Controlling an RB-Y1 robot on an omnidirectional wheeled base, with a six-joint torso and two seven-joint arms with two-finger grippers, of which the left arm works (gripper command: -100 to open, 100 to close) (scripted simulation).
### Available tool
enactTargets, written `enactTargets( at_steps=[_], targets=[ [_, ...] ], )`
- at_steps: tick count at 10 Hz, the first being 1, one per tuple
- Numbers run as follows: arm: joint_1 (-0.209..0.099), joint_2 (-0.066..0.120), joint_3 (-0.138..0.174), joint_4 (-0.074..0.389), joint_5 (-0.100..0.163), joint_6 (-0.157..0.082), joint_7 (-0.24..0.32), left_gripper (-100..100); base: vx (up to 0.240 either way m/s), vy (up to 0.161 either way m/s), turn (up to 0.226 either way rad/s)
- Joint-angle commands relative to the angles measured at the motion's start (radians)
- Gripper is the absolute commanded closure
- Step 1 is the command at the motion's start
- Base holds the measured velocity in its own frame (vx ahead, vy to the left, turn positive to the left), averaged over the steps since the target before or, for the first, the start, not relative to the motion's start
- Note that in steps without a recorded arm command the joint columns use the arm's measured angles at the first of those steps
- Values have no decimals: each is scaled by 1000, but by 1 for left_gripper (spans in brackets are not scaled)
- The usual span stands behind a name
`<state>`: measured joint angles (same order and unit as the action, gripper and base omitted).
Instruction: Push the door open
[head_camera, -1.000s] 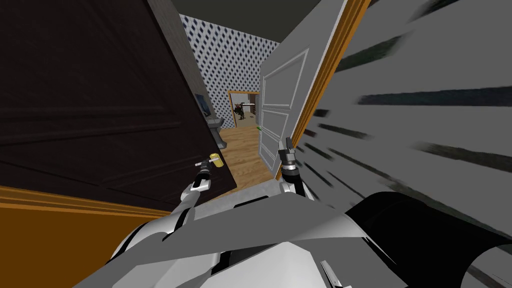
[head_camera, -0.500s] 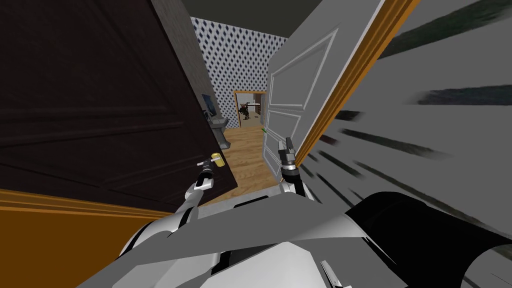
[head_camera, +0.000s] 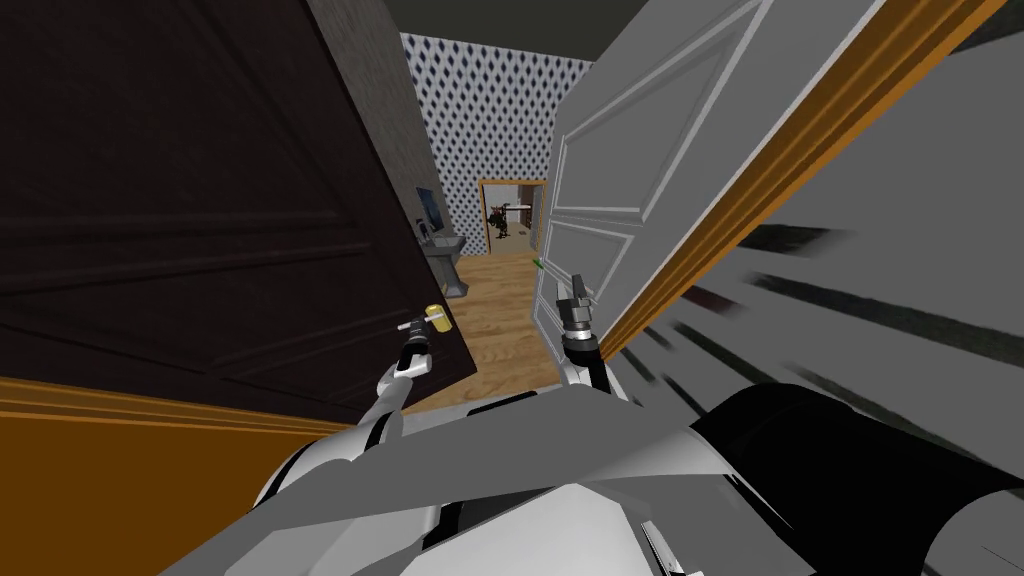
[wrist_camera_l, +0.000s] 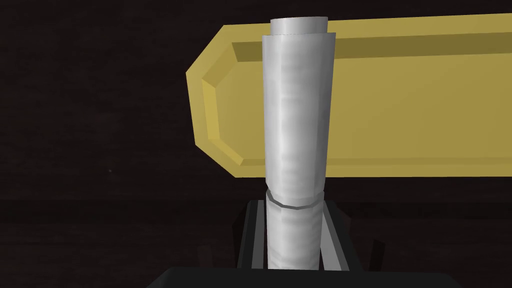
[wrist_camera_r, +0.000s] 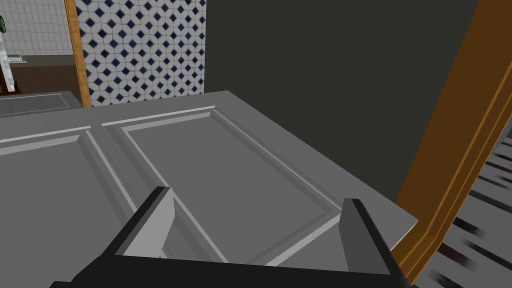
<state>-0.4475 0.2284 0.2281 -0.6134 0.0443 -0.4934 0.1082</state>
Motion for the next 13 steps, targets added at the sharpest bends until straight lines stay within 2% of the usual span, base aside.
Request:
enactTargets(
  at_steps=[1, 7, 13],
  targets=[
    [-2, -2, 19, -3, 11, 6, -29, 100, 174, -62, 187],
    [-3, -52, 55, -34, 37, 29, -111, 100, 198, -68, 173],
    [-4, -87, 79, -55, 55, 45, -169, 100, 185, -77, 131]
  ],
)
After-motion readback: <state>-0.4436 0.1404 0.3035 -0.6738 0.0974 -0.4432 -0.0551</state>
